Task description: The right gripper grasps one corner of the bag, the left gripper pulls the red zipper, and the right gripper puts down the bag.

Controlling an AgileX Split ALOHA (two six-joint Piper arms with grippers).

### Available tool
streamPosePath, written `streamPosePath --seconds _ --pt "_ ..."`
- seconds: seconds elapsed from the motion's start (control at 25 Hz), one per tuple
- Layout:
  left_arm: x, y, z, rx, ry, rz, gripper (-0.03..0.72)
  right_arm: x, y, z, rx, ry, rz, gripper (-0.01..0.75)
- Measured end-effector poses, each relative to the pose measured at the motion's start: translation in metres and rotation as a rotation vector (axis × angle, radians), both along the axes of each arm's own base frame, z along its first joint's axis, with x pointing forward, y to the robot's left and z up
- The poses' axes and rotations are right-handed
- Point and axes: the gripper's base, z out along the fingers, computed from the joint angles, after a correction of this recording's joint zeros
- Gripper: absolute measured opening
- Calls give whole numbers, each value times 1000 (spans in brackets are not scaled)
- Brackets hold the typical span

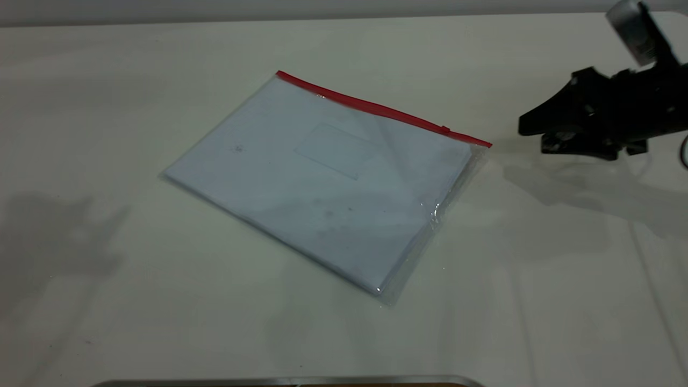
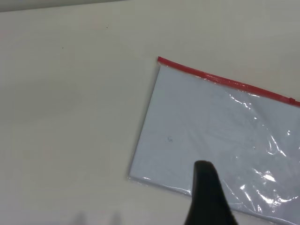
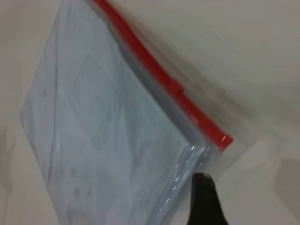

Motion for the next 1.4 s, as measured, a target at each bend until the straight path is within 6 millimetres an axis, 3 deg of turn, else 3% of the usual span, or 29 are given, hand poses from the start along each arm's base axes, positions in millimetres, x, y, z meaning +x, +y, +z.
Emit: streamPosePath --seconds 0.12,0.4,0.6,0.88,1.08,1.28,1.4 --pt "0 0 0 0 1 0 538 11 4 -16 10 -5 11 535" --pt "1 -1 1 -25 -3 10 538 28 27 -27 25 -35 25 535" --pt "1 -1 1 -38 -6 16 538 25 45 -34 17 -18 65 535" --pt "1 -1 2 -39 -7 17 538 25 49 -33 18 -20 72 535" --pt "1 -1 2 -39 -8 19 538 23 66 -33 19 -21 115 526" --pt "1 -1 2 -38 -8 18 538 21 72 -33 16 -29 140 475" --pt "1 -1 2 -41 -7 20 538 22 72 -33 13 -35 143 350"
